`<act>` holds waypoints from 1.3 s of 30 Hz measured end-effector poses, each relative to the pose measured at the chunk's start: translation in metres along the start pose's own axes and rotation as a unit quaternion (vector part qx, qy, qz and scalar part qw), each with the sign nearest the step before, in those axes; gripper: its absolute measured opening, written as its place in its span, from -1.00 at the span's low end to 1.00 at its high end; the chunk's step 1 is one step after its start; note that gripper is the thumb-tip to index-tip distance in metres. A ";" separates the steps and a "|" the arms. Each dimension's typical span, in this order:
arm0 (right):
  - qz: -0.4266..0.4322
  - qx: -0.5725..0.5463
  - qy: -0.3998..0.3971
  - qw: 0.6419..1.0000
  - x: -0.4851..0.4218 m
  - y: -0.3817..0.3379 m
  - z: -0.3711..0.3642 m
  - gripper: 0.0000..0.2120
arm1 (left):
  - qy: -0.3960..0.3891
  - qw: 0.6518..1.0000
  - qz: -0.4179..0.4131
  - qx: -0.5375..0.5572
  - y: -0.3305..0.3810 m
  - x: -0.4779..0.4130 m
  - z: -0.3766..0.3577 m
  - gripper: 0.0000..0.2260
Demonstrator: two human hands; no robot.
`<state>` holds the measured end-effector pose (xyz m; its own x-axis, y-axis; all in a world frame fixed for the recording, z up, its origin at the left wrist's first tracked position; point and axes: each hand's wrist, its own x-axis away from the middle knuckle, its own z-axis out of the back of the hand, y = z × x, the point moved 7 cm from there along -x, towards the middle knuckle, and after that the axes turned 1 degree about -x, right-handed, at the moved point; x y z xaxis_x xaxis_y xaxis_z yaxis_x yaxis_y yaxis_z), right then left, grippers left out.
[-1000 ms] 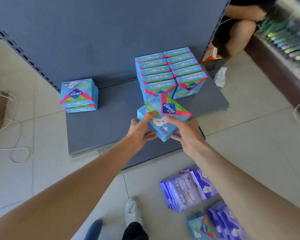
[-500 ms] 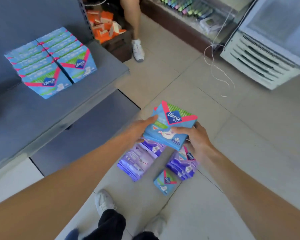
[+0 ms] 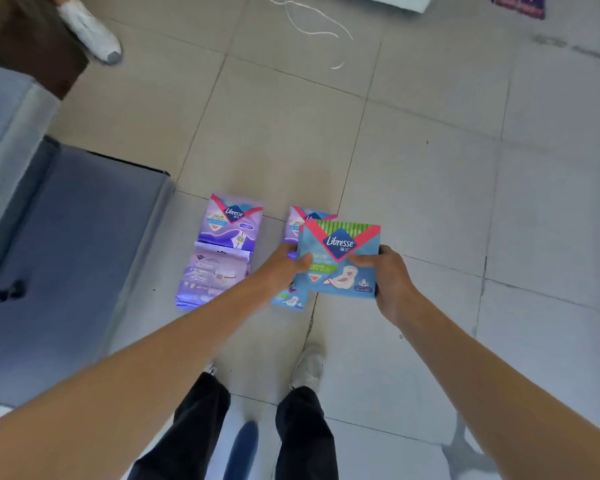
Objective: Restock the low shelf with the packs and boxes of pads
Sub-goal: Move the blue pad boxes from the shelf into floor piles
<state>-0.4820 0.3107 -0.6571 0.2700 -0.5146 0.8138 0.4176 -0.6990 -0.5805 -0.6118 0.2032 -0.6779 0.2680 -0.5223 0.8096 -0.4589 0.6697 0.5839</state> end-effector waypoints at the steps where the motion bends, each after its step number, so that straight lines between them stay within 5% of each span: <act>1: -0.002 -0.001 0.010 1.000 -0.001 0.011 0.005 -0.51 | -0.005 1.000 0.014 -0.001 -0.011 -0.003 -0.005 -0.82; 5: -0.026 0.007 0.019 0.999 -0.012 0.069 0.009 -0.62 | -0.004 0.999 0.035 -0.013 -0.061 -0.017 -0.011 -0.94; 11: -0.077 0.025 0.018 0.997 -0.052 0.185 -0.007 -0.65 | 0.043 0.991 0.070 -0.103 -0.163 -0.052 0.016 -0.65; 18: -0.148 0.039 0.011 0.988 -0.124 0.329 -0.025 -0.63 | 0.081 0.977 0.100 -0.171 -0.298 -0.107 0.043 -0.70; 21: -0.140 0.046 0.010 0.989 -0.161 0.371 -0.029 -0.72 | 0.076 0.975 0.090 -0.190 -0.353 -0.150 0.054 -0.56; 23: -0.135 0.043 0.012 0.990 -0.181 0.393 -0.035 -0.75 | 0.082 0.970 0.075 -0.216 -0.382 -0.179 0.062 -0.48; 29: -0.126 0.018 0.029 0.991 -0.227 0.432 -0.042 -0.72 | 0.084 0.963 0.041 -0.251 -0.397 -0.228 0.060 -0.69; 33: -0.106 0.012 0.033 0.994 -0.250 0.435 -0.042 -0.74 | 0.093 0.967 0.023 -0.234 -0.429 -0.264 0.069 -0.50; 39: -0.095 0.031 0.047 0.994 -0.267 0.442 -0.043 -0.76 | 0.083 0.965 0.076 -0.235 -0.444 -0.286 0.074 -0.47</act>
<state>-0.4067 0.1177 -1.1319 0.0995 -0.4231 0.9006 0.5068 -0.7574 -0.4118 -0.5477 0.0160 -1.1737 0.3784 -0.3337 0.8634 -0.0788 0.9178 0.3892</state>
